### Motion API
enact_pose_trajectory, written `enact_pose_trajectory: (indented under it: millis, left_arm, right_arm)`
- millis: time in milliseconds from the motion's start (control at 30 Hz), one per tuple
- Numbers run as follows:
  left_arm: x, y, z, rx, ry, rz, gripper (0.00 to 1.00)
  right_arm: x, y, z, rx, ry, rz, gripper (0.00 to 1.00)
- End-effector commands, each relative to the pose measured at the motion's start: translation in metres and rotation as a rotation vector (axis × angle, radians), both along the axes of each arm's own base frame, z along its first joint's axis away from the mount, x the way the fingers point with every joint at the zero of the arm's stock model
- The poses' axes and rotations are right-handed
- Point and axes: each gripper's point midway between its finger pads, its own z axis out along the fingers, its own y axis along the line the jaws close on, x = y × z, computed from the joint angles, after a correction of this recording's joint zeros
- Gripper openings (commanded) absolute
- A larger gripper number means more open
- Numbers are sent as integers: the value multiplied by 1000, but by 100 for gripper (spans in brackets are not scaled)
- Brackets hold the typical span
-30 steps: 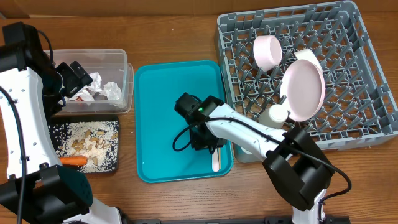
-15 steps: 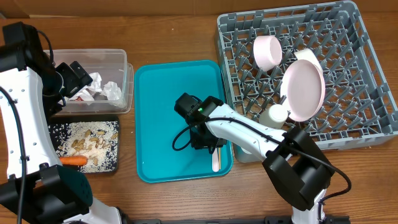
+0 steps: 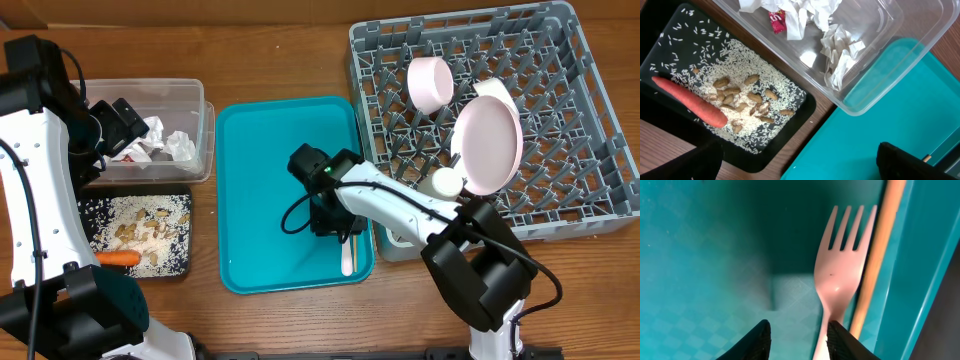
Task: Sort waste into correct bins and load items into the dishwasher
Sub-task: 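Lower the right gripper and close it on the white fork handle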
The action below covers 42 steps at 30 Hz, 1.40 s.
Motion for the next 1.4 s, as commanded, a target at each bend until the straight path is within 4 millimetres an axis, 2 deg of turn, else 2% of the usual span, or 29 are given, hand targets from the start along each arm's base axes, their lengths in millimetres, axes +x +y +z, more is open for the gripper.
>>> enact_pose_trajectory:
  millis: [0, 267, 367, 667, 900, 1067, 1367]
  left_arm:
    - [-1, -3, 0, -14, 1, 10, 100]
    - [-1, -3, 0, -14, 1, 10, 100]
    - [-1, -3, 0, -14, 1, 10, 100]
    - [-1, -3, -1, -14, 1, 9, 100]
    - [-1, -3, -1, -14, 1, 9, 100]
    - [-1, -3, 0, -14, 1, 10, 100]
    - [-1, -3, 0, -14, 1, 10, 100]
  right_arm:
    - [-4, -1, -13, -2, 38, 24, 40]
    - [-3, -2, -15, -2, 40, 22, 40]
    - [-3, 3, -13, 26, 46, 69, 40]
    - [12, 13, 15, 35, 7, 74, 43]
    - [18, 3, 33, -35, -14, 76, 44]
    - [18, -13, 34, -113, -23, 80, 44]
    - [10, -20, 23, -136, 2, 81, 44]
